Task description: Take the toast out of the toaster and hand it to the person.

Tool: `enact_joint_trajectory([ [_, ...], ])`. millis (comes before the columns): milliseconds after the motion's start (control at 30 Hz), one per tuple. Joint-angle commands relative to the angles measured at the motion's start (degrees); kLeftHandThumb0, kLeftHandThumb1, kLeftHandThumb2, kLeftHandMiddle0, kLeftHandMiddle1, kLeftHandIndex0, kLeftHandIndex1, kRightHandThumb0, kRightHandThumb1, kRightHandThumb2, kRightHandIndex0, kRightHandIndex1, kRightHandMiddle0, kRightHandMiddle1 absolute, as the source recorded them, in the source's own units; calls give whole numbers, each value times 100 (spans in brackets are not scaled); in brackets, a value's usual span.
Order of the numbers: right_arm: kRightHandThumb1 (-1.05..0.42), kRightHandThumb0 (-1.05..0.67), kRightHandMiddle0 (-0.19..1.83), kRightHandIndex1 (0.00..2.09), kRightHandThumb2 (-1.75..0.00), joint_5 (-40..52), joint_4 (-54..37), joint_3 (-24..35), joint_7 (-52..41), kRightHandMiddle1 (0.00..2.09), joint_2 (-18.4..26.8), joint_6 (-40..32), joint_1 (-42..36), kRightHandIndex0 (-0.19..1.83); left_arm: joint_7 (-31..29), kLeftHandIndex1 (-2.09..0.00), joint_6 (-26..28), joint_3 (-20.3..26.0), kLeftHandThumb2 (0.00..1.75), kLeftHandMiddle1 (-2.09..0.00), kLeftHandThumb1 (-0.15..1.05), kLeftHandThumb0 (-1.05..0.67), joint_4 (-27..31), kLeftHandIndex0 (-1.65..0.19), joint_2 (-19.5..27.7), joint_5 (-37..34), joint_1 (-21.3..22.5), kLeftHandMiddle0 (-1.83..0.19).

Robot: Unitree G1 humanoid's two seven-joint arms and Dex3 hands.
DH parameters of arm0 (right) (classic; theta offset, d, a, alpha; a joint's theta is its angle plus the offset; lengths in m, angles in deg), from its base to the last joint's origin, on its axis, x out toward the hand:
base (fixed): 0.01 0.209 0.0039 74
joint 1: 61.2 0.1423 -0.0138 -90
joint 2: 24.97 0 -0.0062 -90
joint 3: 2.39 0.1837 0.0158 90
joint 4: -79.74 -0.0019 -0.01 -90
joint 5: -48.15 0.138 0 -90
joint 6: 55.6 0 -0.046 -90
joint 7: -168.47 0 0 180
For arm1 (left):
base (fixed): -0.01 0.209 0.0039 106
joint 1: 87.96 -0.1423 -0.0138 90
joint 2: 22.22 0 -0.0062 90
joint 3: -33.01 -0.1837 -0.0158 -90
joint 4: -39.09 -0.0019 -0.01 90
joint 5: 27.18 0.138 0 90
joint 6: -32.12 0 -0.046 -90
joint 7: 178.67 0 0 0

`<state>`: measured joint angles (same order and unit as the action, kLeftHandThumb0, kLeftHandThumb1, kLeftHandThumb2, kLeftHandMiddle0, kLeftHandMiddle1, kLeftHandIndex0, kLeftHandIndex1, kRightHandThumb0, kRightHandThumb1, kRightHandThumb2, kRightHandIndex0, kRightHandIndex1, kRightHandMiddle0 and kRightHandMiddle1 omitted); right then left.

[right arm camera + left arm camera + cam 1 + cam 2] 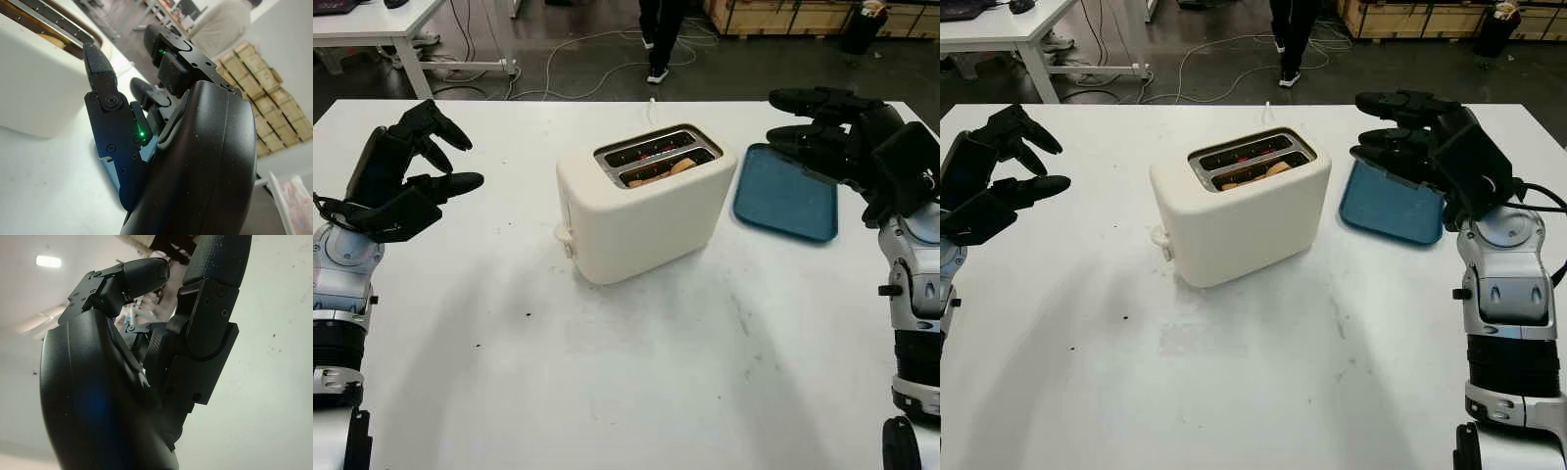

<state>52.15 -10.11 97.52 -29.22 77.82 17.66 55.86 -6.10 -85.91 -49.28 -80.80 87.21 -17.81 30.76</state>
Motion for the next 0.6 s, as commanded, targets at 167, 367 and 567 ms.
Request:
enact_joint_trajectory([
  [167, -79, -38, 75, 58, 0, 18, 14, 24, -46, 0, 33, 153, 64, 55, 89, -155, -17, 6, 17, -162, 92, -105, -13, -36, -8, 13, 46, -52],
  [367, -79, -36, 75, 60, 0, 74, -30, 70, 1, 0, -46, 153, 65, 55, 183, -158, 60, -4, 20, -165, 92, -105, -89, -36, 6, 62, 65, -52],
  [567, -80, -39, 74, 62, 0, 30, -29, 26, -28, 0, -8, 197, 59, 53, 218, -160, 137, -5, 19, -167, 92, -105, -84, -36, 16, 91, 53, -53],
])
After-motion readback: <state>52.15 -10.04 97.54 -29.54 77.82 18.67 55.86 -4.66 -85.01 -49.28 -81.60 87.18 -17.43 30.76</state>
